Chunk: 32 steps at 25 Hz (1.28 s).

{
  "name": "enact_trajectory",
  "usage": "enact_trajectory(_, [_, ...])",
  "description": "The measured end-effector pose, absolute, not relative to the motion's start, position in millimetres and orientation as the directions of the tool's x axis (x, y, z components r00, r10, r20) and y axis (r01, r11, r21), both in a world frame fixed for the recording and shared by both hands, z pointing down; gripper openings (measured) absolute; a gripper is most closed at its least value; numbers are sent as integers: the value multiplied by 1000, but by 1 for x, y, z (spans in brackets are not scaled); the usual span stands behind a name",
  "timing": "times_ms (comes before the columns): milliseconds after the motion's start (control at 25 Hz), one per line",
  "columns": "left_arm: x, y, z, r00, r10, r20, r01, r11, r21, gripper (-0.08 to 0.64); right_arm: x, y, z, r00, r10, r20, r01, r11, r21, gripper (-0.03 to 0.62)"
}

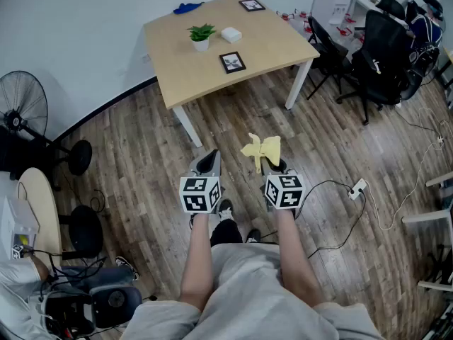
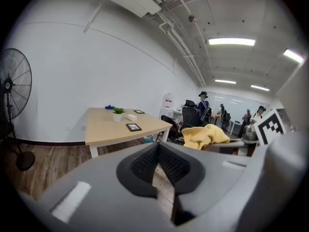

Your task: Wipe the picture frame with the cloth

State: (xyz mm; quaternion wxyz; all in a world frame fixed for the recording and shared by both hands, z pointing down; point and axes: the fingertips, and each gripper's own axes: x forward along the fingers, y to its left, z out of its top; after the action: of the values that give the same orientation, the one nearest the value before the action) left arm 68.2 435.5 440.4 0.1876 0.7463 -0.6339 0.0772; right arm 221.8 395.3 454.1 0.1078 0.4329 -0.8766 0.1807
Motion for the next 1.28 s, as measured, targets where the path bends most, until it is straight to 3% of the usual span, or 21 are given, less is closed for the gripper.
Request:
enact_trajectory(440, [13, 375, 435, 154, -920, 361, -980, -97, 173, 52, 188, 339, 441, -590, -737, 332, -806, 561, -187, 58])
enact_trajectory(1280, [-62, 267, 438, 315, -898, 308, -940, -251, 230, 52, 125, 245, 448, -544, -782, 305, -838, 485, -251, 58])
